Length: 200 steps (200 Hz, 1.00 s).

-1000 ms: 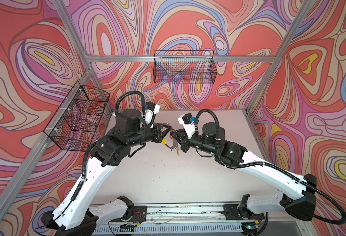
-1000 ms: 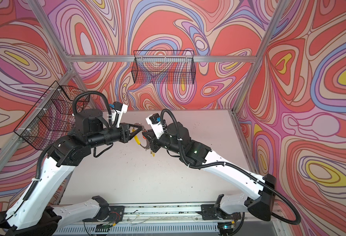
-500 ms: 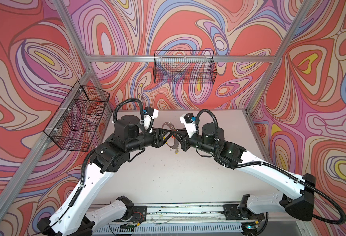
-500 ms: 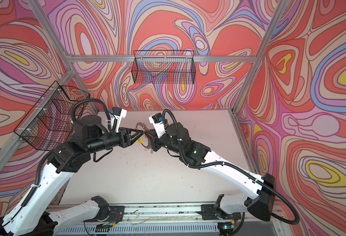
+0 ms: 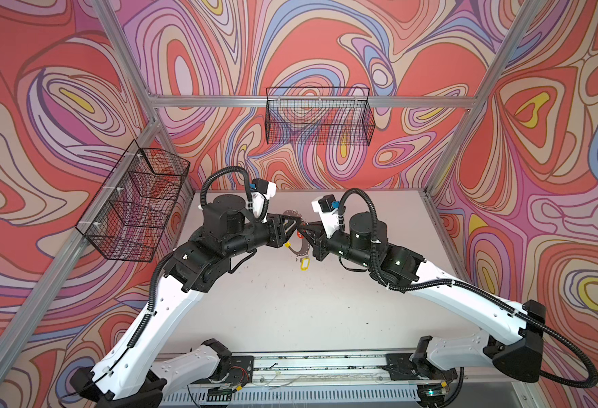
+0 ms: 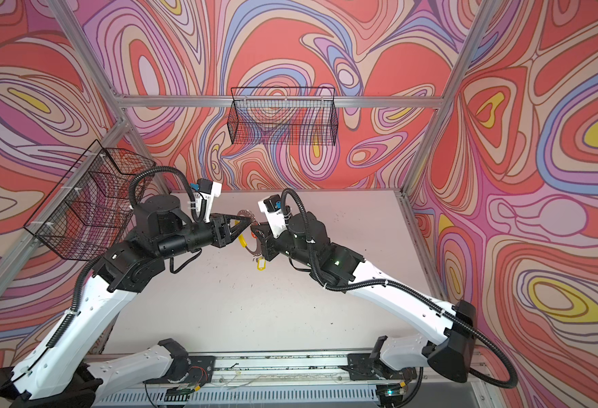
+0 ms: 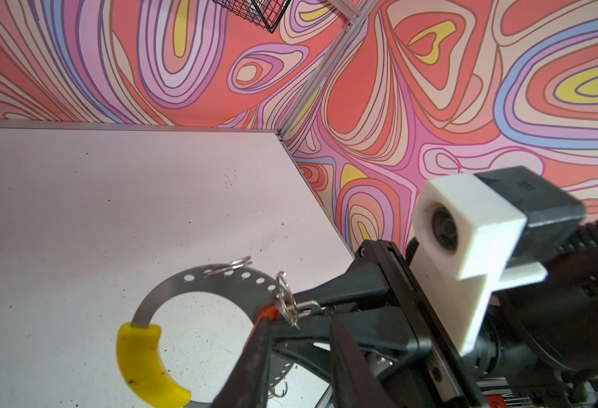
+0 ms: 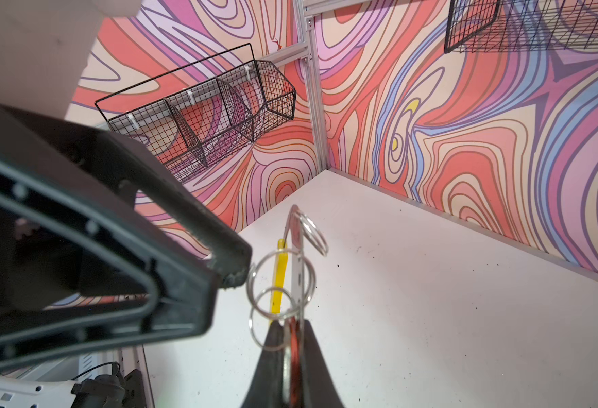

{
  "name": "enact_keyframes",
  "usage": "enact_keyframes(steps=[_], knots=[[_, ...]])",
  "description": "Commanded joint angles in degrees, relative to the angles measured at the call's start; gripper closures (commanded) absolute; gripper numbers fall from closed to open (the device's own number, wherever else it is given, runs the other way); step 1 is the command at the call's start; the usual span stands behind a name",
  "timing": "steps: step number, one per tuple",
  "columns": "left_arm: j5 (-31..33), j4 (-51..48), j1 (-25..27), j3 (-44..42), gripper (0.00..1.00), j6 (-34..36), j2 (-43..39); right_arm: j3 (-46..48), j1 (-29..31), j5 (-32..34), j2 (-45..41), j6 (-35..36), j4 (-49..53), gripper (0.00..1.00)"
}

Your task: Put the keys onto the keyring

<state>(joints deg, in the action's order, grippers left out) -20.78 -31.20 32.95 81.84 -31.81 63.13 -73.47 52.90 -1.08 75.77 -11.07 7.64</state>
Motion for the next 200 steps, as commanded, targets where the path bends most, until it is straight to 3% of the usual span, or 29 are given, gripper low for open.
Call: enact_keyframes(steps=[1, 78, 132, 200], knots=[[-0.47, 3.03, 0.18, -0.37, 0.69, -1.02, 0.52, 0.16, -0.03, 0.29, -0.47, -0.27, -1.58, 1.00], [-1.00, 2.73, 0.28, 0.60, 0.82, -1.16, 1.82, 0.26, -0.07, -0.18, -0.72, -0.05, -1.73, 1.00], [-1.80, 0.53, 0.28, 3.07, 1.00, -1.11, 3.15, 1.25, -0.08, -0.46, -0.80, 0.08, -2.55, 1.00], [1.62, -7.18, 0.27, 6.65, 1.00, 1.06, 4.71, 1.22, -0.08, 0.84, -0.71, 0.79, -2.37, 1.00]])
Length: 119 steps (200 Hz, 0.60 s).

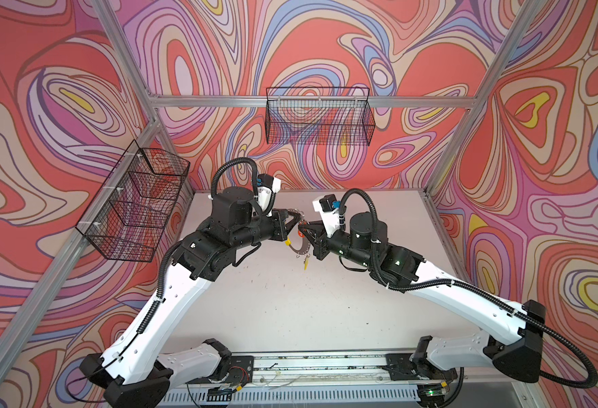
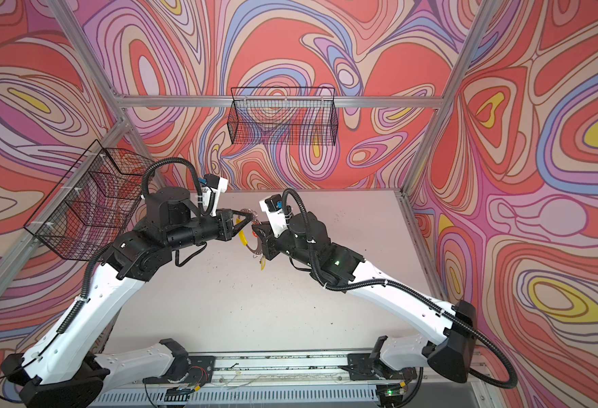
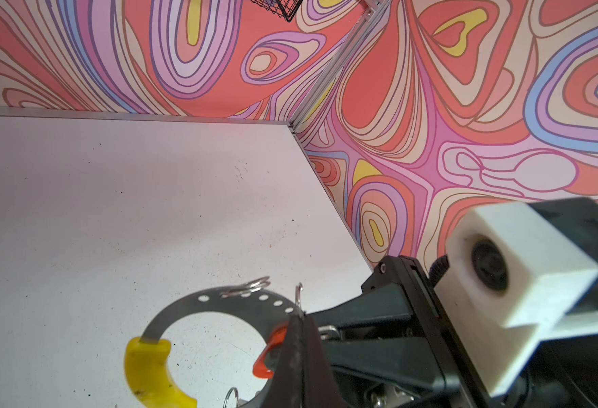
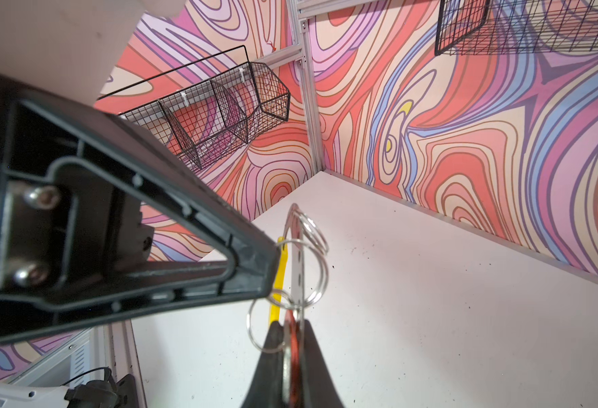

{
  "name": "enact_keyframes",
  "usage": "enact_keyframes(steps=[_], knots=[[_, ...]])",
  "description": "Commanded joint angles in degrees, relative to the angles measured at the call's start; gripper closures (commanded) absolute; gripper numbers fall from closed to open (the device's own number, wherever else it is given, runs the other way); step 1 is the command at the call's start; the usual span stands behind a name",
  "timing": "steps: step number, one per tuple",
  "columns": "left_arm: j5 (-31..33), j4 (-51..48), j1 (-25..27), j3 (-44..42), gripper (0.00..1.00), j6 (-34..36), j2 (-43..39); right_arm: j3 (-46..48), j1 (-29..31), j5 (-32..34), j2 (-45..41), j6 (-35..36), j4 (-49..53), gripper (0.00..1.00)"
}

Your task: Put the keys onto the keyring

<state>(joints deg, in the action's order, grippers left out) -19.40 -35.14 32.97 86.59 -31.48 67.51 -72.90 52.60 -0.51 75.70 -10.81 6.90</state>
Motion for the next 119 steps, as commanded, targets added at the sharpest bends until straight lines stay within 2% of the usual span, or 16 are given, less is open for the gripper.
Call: enact_keyframes(steps=[1, 9, 24, 43, 57, 84, 119], knots=[[0.15, -3.22, 0.25, 1.91, 1.00, 0.73, 0.34, 0.65, 0.22, 0.26, -0.64, 0.53, -1.58, 1.00], [-0.45, -3.08, 0.25, 1.89, 0.98, 0.34, 0.52, 0.64, 0.24, 0.29, -0.65, 0.61, -1.49, 1.00], [-1.04, -2.76, 0.25, 1.88, 0.86, -0.28, 0.70, 0.58, 0.24, 0.17, -0.73, 0.74, -1.28, 1.00], [-1.14, -2.61, 0.26, 2.00, 0.82, -0.49, 0.61, 0.56, 0.22, 0.53, -0.82, 1.13, -0.84, 1.00], [-1.14, -2.93, 0.25, 2.25, 0.73, -0.50, 0.52, 0.57, 0.24, 0.98, -0.91, 1.36, -0.61, 1.00], [-1.39, -3.23, 0.30, 2.40, 0.64, -0.84, 0.43, 0.48, 0.27, 1.26, -0.73, 1.58, -0.52, 1.00], [-0.90, -3.36, 0.32, 2.66, 0.57, -1.47, 0.18, 0.46, 0.34, 1.65, -0.58, 1.70, -0.38, 1.00]])
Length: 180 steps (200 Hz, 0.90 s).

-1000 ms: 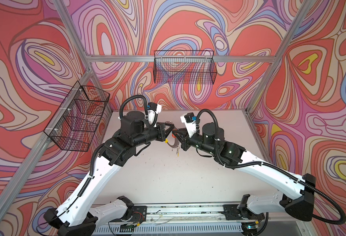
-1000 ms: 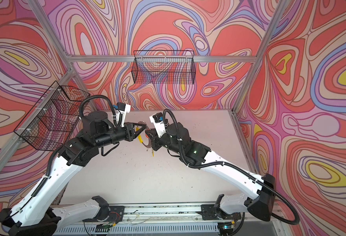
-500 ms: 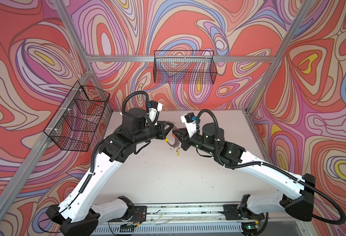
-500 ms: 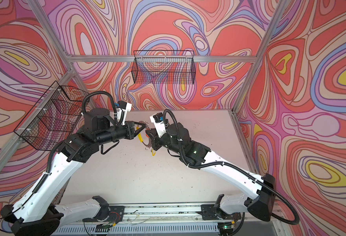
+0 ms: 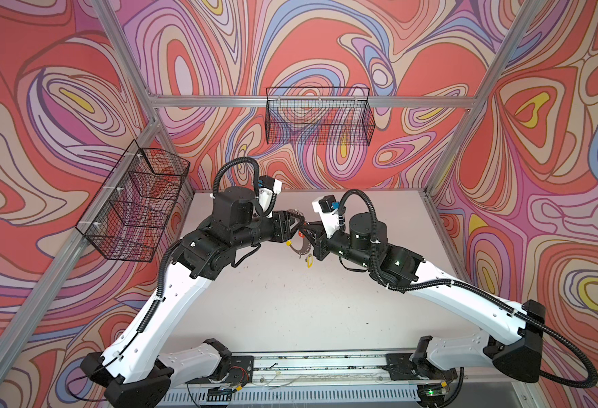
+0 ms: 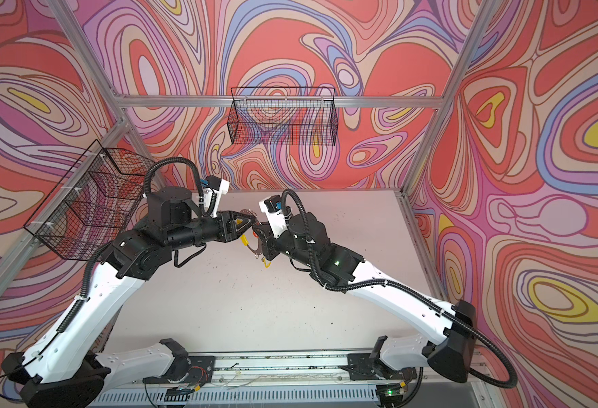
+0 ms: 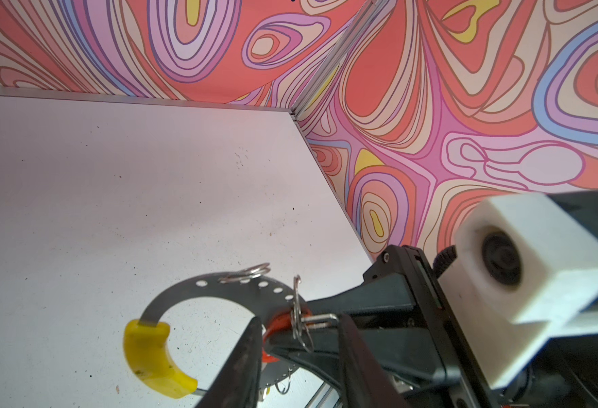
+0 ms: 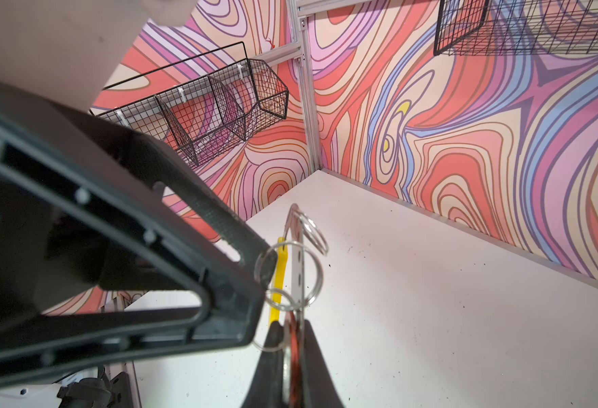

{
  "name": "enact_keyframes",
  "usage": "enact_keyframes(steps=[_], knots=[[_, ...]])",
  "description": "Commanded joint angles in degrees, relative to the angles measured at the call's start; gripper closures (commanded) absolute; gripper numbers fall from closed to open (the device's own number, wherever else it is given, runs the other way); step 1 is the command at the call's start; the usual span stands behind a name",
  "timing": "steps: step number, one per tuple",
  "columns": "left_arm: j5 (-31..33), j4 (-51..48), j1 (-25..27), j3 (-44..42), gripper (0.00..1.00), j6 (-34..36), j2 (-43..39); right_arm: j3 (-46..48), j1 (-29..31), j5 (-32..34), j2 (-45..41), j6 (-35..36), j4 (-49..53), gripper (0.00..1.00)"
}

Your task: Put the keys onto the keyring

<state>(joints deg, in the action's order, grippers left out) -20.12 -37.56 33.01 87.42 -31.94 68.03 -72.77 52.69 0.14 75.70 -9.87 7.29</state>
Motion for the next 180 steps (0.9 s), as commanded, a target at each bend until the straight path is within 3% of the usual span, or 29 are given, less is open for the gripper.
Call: enact_keyframes(steps=[1, 41, 121, 156, 180], knots=[[-0.14, -0.93, 0.24, 1.85, 0.57, -1.02, -0.35, 0.30, 0.24, 1.00, -0.57, 0.79, -0.78, 1.00], [0.70, -2.39, 0.20, 3.27, 0.54, -1.01, 0.55, 0.36, 0.23, 0.90, -0.04, 1.08, -1.37, 1.00], [-0.88, -1.75, 0.21, 3.19, 0.67, -1.45, 2.28, 0.53, 0.49, 1.42, -0.38, 1.43, -0.73, 1.00], [-0.95, -1.11, 0.21, 3.24, 0.78, -1.96, 2.61, 0.74, 0.58, 1.25, -0.47, 1.43, -0.99, 1.00], [-0.24, -1.29, 0.21, 3.56, 0.96, -2.13, 2.72, 1.00, 0.58, 1.18, -0.55, 1.43, -1.22, 1.00]])
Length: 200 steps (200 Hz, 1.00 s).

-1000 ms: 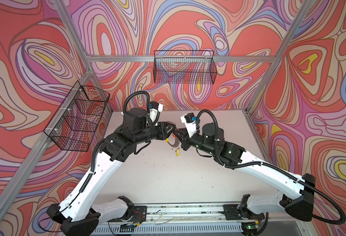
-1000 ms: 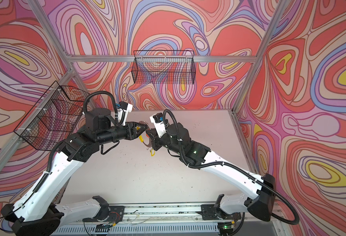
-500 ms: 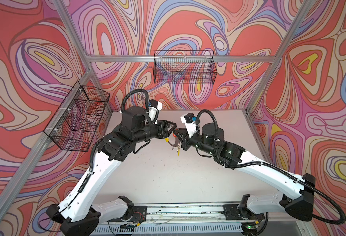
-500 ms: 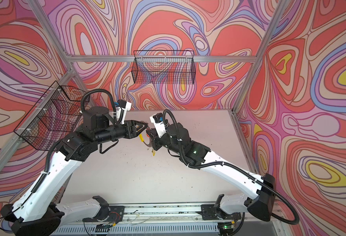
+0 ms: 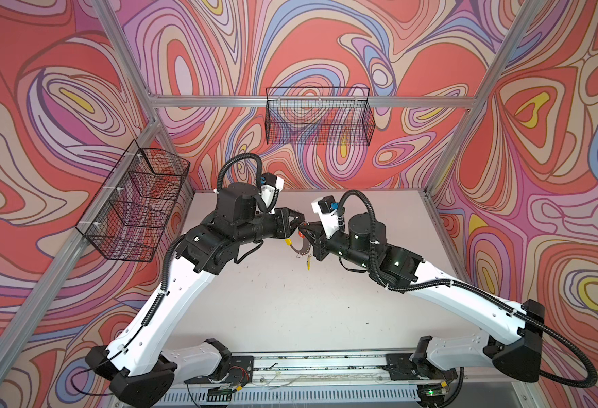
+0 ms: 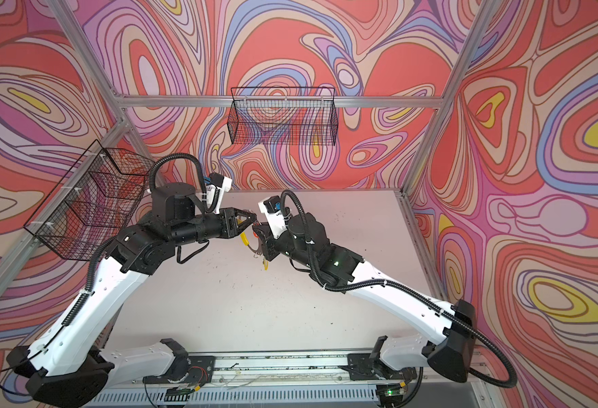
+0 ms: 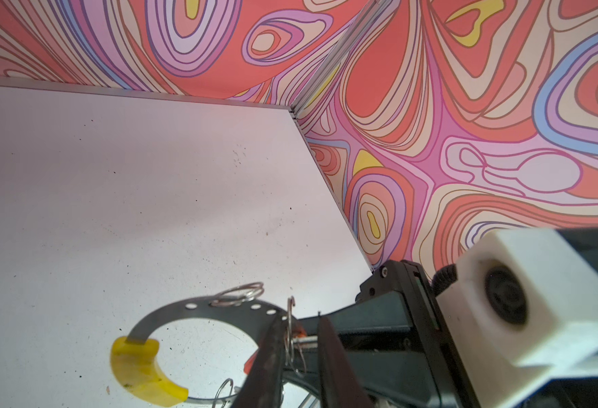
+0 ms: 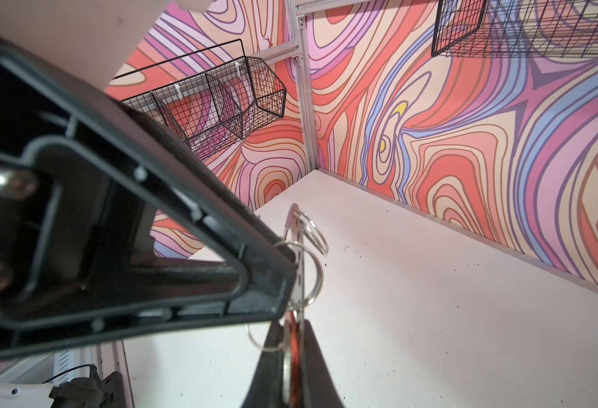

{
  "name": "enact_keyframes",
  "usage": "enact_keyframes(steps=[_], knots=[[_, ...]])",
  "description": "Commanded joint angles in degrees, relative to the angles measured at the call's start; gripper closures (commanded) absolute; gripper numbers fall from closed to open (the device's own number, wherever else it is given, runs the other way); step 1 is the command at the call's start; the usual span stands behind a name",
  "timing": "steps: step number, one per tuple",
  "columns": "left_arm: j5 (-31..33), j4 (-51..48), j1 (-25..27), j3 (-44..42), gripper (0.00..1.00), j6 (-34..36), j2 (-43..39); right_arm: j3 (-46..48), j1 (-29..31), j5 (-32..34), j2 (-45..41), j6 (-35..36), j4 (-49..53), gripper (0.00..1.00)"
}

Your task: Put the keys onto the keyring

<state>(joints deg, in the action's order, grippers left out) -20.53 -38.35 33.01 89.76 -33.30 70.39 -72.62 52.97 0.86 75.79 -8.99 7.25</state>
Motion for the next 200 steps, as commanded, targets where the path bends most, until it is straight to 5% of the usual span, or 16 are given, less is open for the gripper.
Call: enact_keyframes(steps=[1, 40, 63, 87, 154, 200], knots=[[0.20, -0.54, 0.21, 1.30, 0.97, -0.79, 0.36, 0.83, 0.29, 0.50, -0.64, 0.56, -1.18, 1.00], [1.84, -5.86, 0.21, 4.94, 1.00, 1.40, 1.35, 1.07, 0.29, -1.27, -0.81, 0.21, -0.70, 0.99], [2.89, -13.92, 0.21, 10.35, 1.00, 4.56, 3.51, 0.62, 0.31, -3.59, -2.06, 0.77, 1.62, 0.61], [4.49, -23.76, 0.21, 17.05, 1.00, 8.13, 6.61, -1.12, 0.26, -3.76, -3.54, 1.21, 5.63, 0.46], [13.99, -37.04, 5.66, 27.65, 1.00, 9.56, 14.26, -4.09, 0.28, -5.00, -1.84, 0.58, 7.77, 0.41], [13.43, -37.50, 8.06, 30.31, 1.00, 7.82, 16.24, -3.85, 0.29, -4.04, 0.59, 1.58, 5.61, 0.40]])
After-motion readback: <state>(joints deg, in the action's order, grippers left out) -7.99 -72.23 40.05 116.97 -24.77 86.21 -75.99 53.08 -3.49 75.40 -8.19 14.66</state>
